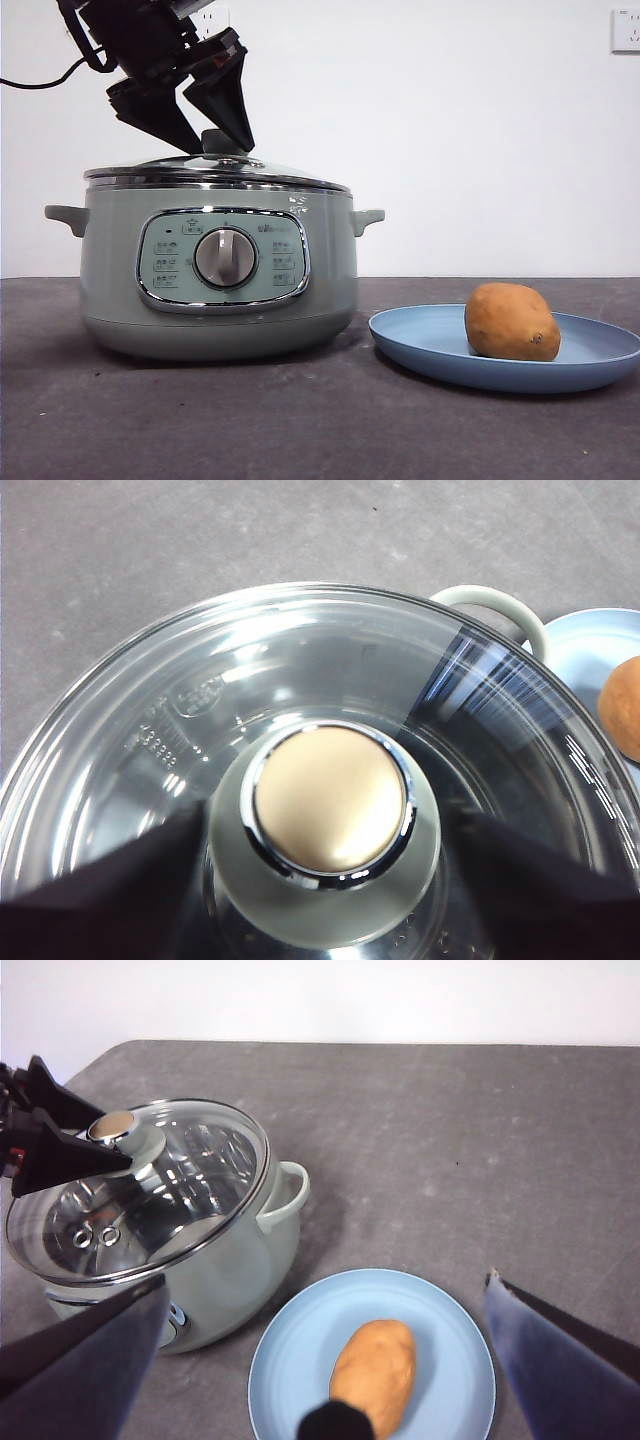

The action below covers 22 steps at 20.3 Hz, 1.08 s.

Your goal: Take the potato out from the steamer,put the potato on the plate,close the lid

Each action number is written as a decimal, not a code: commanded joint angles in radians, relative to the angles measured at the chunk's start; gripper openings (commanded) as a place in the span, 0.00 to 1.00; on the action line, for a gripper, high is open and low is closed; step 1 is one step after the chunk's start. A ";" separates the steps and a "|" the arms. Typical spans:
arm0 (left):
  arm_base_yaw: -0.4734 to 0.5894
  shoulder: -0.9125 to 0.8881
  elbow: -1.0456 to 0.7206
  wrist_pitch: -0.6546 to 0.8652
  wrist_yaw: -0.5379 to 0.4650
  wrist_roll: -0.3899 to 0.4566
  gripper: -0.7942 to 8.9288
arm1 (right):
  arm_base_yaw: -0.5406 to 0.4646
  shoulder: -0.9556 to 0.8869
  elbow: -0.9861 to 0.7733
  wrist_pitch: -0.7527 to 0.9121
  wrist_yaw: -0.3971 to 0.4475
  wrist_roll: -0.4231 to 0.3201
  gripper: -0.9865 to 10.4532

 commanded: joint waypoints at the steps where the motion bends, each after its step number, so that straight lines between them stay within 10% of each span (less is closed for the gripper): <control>1: -0.001 0.006 0.004 0.001 0.002 0.009 0.60 | 0.001 -0.001 0.003 0.004 -0.001 0.010 0.56; 10: -0.001 -0.108 0.006 -0.002 -0.006 0.008 0.60 | 0.001 -0.001 0.003 -0.002 -0.018 0.010 0.56; 19: -0.001 -0.446 0.019 -0.386 0.150 -0.072 0.58 | 0.001 0.005 0.003 -0.182 -0.359 0.018 0.55; 22: -0.001 -0.540 0.019 -0.525 0.189 -0.072 0.24 | 0.001 0.005 0.003 -0.251 -0.455 0.018 0.48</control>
